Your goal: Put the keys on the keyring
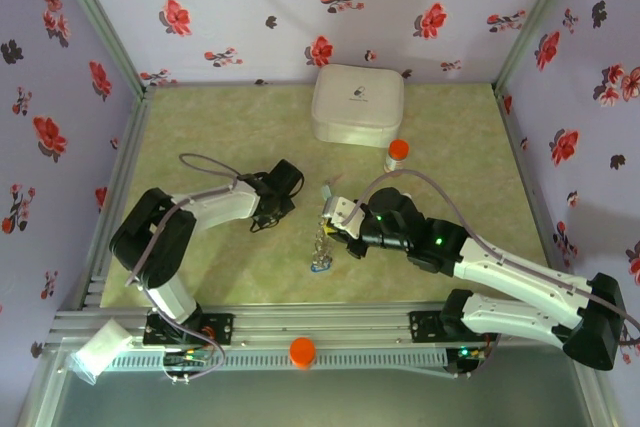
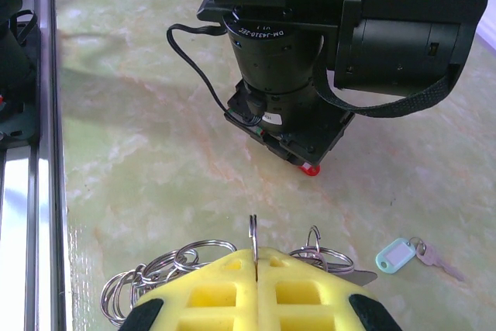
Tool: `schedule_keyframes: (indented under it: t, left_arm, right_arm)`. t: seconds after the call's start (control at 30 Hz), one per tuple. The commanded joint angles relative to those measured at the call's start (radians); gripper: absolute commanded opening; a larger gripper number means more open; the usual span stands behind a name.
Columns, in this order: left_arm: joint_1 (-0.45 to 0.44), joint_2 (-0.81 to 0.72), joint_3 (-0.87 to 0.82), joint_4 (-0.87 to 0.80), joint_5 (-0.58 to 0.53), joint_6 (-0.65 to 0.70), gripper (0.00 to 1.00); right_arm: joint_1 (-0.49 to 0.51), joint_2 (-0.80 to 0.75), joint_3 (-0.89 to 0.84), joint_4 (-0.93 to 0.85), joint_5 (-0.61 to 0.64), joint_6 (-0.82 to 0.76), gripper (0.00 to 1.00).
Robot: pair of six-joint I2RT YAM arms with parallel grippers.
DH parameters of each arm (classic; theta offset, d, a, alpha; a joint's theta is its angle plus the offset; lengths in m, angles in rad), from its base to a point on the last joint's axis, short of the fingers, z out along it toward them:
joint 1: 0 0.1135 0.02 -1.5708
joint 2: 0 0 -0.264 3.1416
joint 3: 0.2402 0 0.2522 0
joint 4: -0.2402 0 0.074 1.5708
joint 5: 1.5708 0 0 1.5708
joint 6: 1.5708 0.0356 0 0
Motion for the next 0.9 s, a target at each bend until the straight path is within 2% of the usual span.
schedule_keyframes:
  t: [0.0, 0.17, 0.37, 0.43, 0.53, 0.73, 0.87]
  left_arm:
    - [-0.016, -0.037, -0.001, -0.069, -0.067, -0.014, 0.04]
    - [-0.037, -0.072, -0.011, -0.085, -0.102, -0.026, 0.02]
    - [-0.037, -0.049, -0.004, -0.089, -0.100, -0.020, 0.18]
    - [-0.037, -0.045, -0.002, -0.089, -0.100, -0.020, 0.27]
    - [-0.037, -0.042, -0.001, -0.089, -0.098, -0.023, 0.33]
    - [-0.038, -0.033, 0.002, -0.076, -0.076, -0.047, 0.34]
    - [-0.042, -0.002, 0.007, -0.071, -0.062, -0.083, 0.30]
  right_arm:
    - [0.007, -0.018, 0.002, 0.019, 0.011, 0.005, 0.00]
    - [0.007, -0.020, 0.003, 0.019, 0.012, 0.005, 0.00]
    - [0.007, -0.019, 0.006, 0.018, 0.009, 0.006, 0.00]
    - [0.007, -0.022, 0.006, 0.014, 0.011, 0.005, 0.00]
    - [0.007, -0.029, 0.005, 0.011, 0.012, 0.006, 0.00]
    - [0.008, -0.029, 0.007, 0.011, 0.013, 0.005, 0.00]
    - [0.009, -0.029, 0.008, 0.010, 0.011, 0.006, 0.00]
